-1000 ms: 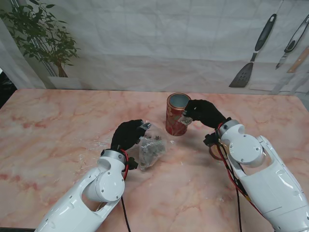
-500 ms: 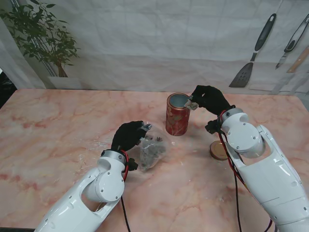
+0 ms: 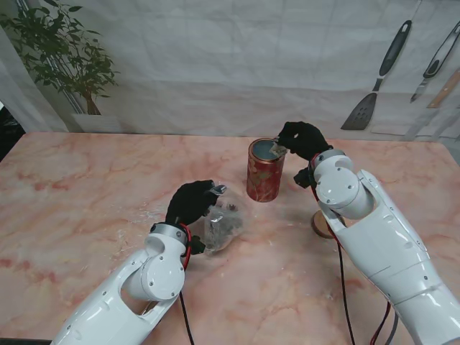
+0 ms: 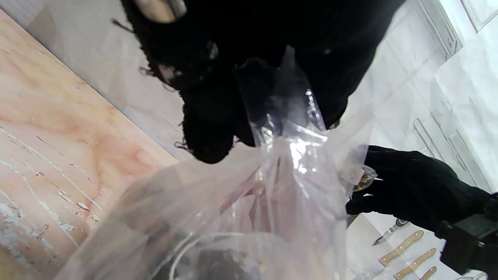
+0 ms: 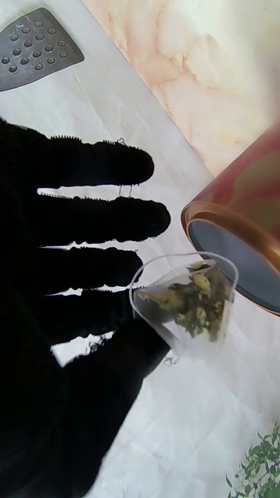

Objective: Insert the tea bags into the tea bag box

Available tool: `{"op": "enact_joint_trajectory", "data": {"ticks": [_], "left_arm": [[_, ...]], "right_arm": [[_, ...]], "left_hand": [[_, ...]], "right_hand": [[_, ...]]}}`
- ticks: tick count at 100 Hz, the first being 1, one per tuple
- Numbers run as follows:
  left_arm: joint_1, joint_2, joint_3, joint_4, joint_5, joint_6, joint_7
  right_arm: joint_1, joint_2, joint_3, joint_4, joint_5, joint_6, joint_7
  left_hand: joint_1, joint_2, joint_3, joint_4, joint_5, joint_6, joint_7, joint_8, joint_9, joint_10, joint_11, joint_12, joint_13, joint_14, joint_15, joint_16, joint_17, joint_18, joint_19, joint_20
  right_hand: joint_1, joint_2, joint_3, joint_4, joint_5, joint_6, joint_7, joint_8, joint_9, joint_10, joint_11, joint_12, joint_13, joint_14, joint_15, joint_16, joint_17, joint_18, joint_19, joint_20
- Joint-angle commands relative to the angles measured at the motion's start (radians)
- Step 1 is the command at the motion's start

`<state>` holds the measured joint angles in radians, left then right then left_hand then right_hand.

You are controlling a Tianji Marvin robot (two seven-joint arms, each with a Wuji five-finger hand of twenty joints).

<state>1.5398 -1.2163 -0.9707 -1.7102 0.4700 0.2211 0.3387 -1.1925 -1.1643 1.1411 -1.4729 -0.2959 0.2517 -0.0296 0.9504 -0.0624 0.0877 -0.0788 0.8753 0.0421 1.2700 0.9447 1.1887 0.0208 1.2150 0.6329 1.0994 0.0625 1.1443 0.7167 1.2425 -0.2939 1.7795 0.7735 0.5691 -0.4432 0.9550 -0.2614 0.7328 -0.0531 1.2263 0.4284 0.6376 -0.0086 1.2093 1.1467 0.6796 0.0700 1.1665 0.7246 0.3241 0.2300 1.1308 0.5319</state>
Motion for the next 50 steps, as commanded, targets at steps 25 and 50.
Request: {"op": "enact_joint_trajectory", "data": {"ticks": [25, 50], "left_arm": [[0.005, 0.002, 0.007, -0.016, 0.014, -0.019, -0.007], [0.007, 0.001, 0.006, -0.015, 0.015, -0.027, -0.003]], "right_arm": [[0.091, -0.035, -0.07, 0.07, -0.011, 0.063, -0.027], [0.151, -0.063, -0.12, 0.154, 0.011, 0.103, -0.073]], "left_hand": [[0.034, 0.004, 0.11, 0.032, 0.073, 0.209, 0.079, 0.036, 0.093, -0.097, 0.013, -0.013, 0.172, 0.116, 0.54, -0.009, -0.108, -0.046, 0.314, -0.011], [0.032, 0.003, 0.114, 0.032, 0.073, 0.21, 0.078, 0.036, 0.094, -0.095, 0.013, -0.013, 0.172, 0.116, 0.54, -0.009, -0.108, -0.046, 0.314, -0.011]], "right_hand": [[-0.034, -0.027, 0.045, -0.027, 0.028, -0.061, 0.022, -0.017, 0.016, -0.034, 0.008, 0.004, 0.033, -0.033, 0.009, 0.0, 0.011, -0.022, 0.019, 0.004], [-0.045, -0.046, 0.063, -0.029, 0.04, -0.062, 0.023, -0.039, 0.027, -0.036, 0.016, -0.003, 0.044, -0.033, 0.019, 0.002, 0.019, -0.02, 0.029, 0.001]]}}
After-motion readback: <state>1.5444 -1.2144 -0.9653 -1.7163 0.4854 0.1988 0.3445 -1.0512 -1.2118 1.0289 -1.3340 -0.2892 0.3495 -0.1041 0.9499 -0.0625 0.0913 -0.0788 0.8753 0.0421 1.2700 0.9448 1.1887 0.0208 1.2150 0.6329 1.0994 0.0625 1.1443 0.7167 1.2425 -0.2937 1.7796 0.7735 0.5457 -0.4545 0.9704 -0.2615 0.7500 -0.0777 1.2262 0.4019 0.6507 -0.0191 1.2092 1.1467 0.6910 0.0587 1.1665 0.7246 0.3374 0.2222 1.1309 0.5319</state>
